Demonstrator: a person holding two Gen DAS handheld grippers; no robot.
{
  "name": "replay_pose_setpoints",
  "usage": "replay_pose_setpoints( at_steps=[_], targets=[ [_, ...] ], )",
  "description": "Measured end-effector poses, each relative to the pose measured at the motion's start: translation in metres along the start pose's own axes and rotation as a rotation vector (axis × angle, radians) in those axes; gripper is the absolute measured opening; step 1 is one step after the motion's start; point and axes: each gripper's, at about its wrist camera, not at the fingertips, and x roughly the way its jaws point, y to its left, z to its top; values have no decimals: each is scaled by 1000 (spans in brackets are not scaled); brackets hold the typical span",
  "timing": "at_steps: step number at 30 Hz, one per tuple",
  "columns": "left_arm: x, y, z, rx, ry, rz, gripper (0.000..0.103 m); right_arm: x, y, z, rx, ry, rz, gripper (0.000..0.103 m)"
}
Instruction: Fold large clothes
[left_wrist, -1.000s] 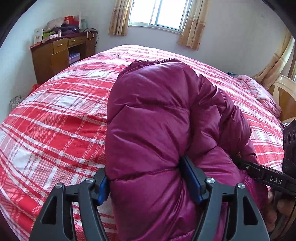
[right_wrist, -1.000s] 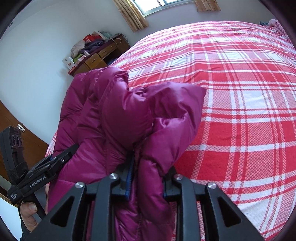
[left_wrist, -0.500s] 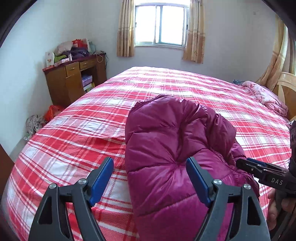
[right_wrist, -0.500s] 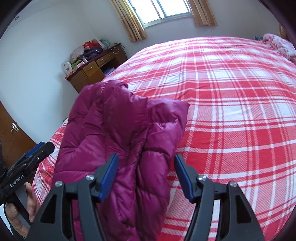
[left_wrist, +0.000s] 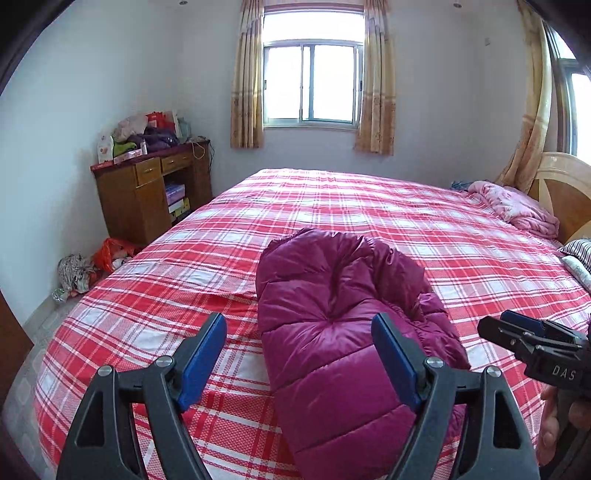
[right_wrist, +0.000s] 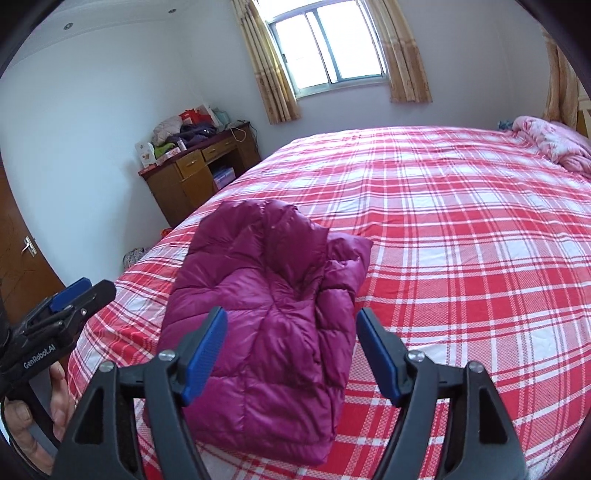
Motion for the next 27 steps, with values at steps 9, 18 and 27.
replay_pose_setpoints(
  at_steps=[9,18,27],
  targets=[
    [-12,-2,3,-3,-26,-15,81,-18,20,0,-44,-28,4,78],
    [-14,-1,4,-8,-32,-16,81,-22,24,-2,-54,-36,5,78],
    [-13,-2,3,-5,-29,-12,81,-26,26,-1,-61,-42,4,78]
  ],
)
